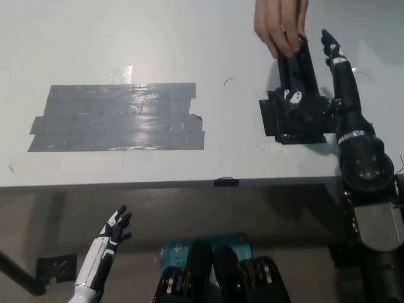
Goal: A person hands a stapler to the robot and the robot grabs it with its right hand and places it on the desk infront of it
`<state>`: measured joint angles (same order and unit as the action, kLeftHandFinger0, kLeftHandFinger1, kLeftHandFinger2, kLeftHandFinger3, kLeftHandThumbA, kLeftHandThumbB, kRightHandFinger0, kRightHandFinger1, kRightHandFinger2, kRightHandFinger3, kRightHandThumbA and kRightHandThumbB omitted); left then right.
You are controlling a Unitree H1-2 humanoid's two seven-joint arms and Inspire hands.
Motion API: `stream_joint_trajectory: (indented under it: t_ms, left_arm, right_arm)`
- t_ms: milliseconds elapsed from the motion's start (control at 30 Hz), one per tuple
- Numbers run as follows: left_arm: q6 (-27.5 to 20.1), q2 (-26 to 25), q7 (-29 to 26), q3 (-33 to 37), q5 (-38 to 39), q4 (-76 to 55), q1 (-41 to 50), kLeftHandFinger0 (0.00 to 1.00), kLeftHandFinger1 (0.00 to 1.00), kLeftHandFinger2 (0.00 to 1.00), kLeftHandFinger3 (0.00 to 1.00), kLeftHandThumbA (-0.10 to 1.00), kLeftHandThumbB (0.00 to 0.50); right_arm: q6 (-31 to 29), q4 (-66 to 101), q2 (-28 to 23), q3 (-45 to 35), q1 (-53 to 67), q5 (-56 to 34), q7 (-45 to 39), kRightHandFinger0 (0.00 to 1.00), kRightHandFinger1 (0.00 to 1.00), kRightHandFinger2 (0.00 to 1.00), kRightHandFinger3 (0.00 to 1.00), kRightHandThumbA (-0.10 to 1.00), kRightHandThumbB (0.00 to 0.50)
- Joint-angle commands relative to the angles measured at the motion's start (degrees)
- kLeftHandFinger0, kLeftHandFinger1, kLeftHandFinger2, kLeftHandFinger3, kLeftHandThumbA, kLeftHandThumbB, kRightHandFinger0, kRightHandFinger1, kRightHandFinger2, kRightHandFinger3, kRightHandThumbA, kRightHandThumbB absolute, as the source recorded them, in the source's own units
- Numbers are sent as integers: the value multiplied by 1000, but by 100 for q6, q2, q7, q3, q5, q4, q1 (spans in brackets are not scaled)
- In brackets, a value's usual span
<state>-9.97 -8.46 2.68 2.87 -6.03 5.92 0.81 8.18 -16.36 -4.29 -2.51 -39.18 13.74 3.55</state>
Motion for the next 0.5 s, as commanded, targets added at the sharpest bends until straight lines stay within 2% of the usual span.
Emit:
stream_joint_trajectory:
  t_ms: [0,233,333,433,467]
  left_arm:
    - [-72,-67,65,25,-42,-227,-79,923,1000,1000,1000,1000,486]
    - [-127,-69,97,3,-1,-193,-107,902,1000,1000,1000,1000,477]
    - [-139,-68,111,-6,37,-184,-111,901,1000,1000,1000,1000,475]
    - [-136,-76,109,-5,13,-177,-113,894,1000,1000,1000,1000,475]
    - [-132,-75,105,-6,8,-169,-115,894,1000,1000,1000,1000,473]
  right_arm:
    - [157,167,-13,145,-457,179,142,1000,1000,1000,1000,1000,392]
    - [309,134,-77,274,-591,250,108,1000,1000,1000,1000,994,366]
    - [742,-310,-165,290,-756,371,144,1000,1000,1000,1000,940,339]
    - [1369,-507,-284,406,-876,606,78,1000,1000,1000,1000,929,345]
    - [1712,-725,-344,339,-986,541,-63,1000,1000,1000,1000,826,338]
